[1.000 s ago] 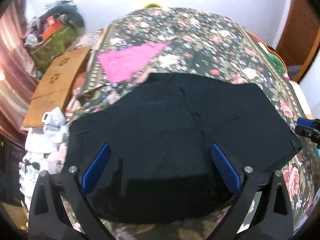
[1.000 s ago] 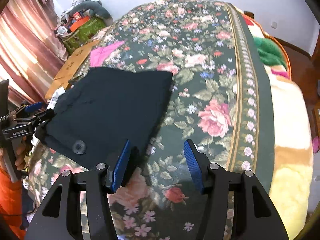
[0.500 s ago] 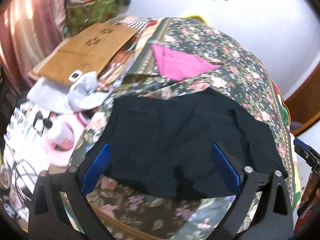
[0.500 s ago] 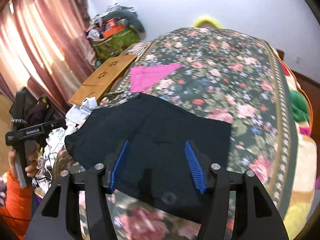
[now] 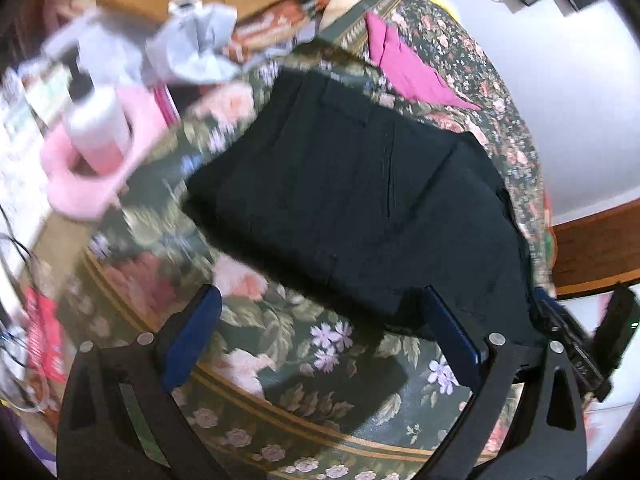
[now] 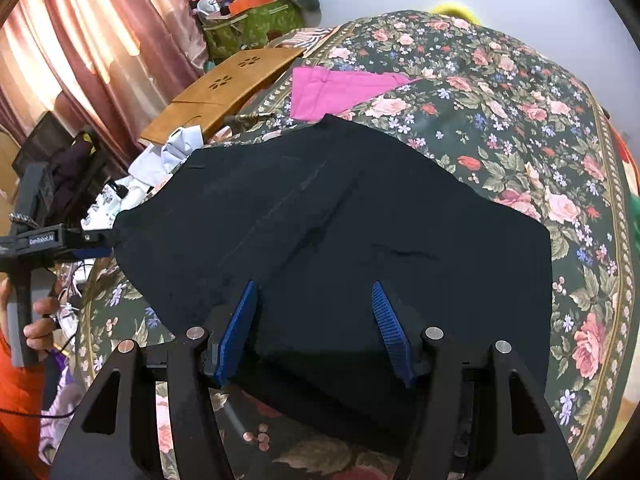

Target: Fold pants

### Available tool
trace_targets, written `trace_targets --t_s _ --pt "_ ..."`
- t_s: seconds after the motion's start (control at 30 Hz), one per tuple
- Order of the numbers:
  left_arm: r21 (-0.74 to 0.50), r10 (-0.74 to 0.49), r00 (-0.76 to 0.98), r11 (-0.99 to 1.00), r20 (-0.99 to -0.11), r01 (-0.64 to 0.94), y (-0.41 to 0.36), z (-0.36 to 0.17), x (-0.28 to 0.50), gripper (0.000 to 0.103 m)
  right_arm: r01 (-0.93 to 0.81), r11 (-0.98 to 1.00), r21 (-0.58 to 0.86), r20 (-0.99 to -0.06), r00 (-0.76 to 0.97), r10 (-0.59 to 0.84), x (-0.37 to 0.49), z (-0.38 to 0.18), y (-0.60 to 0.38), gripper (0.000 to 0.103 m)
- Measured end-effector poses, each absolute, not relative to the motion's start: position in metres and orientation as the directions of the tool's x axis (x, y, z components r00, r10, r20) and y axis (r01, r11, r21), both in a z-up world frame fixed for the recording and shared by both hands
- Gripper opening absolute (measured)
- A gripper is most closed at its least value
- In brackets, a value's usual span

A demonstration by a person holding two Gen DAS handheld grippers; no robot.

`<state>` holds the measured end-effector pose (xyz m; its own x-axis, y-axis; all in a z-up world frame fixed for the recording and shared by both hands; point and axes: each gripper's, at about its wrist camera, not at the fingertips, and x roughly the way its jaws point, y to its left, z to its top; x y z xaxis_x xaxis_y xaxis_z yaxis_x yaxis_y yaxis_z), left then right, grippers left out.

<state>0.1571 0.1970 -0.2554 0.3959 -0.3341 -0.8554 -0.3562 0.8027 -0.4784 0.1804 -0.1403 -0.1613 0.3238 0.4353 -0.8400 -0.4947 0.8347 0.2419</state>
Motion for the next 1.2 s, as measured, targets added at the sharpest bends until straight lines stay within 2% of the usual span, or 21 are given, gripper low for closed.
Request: trace_targets --t_s 0.33,0.53,0.6,0.67,0.8,0.9,0.97,1.1,1.2 --pt "-0.656 -0.506 0.428 0.659 -0.749 -0.368 0.209 -0.279 0.173 0.102 -0.505 0.83 0.236 -0.836 0.33 0.438 0.177 -0.164 -0.137 0.056" --pt "-0.697 -0.564 0.411 0.608 -0.716 -0.381 0.215 -0.291 0.199 0.102 -0.502 0.83 0.244 -0.832 0.331 0.445 0.177 -0.165 -0.138 0.056" --pt "-0.663 -0.53 0.402 0.641 -0.746 -0.386 0.212 -0.289 0.207 0.089 -0.5 0.83 0.245 -0.831 0.332 0.446 0.177 -0.165 -0.138 0.056" --pt "-0.585 -0.456 0.377 0.707 -0.806 -0.397 0.208 -0.288 0.213 0.06 -0.498 0.831 0.248 -0.831 0.332 0.447 0.177 -0.165 -0.139 0.056" --pt "-0.501 -0.358 0.384 0.772 -0.851 -0.391 0.203 -0.282 0.215 0.034 -0.493 0.832 0.256 -0.827 0.333 0.452 0.176 -0.163 -0.141 0.056" --pt "-0.445 -0.282 0.418 0.817 -0.864 -0.367 0.199 -0.267 0.213 0.027 -0.481 0.831 0.281 -0.821 0.328 0.467 0.175 -0.159 -0.147 0.056" --pt "-0.365 -0.193 0.445 0.865 -0.874 -0.343 0.192 -0.248 0.214 0.023 -0.467 0.831 0.302 -0.813 0.329 0.48 0.173 -0.155 -0.155 0.056" --pt "-0.202 -0.038 0.501 0.939 -0.865 -0.277 0.172 -0.213 0.224 0.02 -0.421 0.843 0.334 -0.788 0.366 0.495 0.167 -0.145 -0.184 0.056" --pt "-0.139 0.016 0.56 0.962 -0.829 -0.233 0.157 -0.181 0.23 0.019 -0.36 0.869 0.338 -0.784 0.403 0.472 0.165 -0.144 -0.216 0.056"
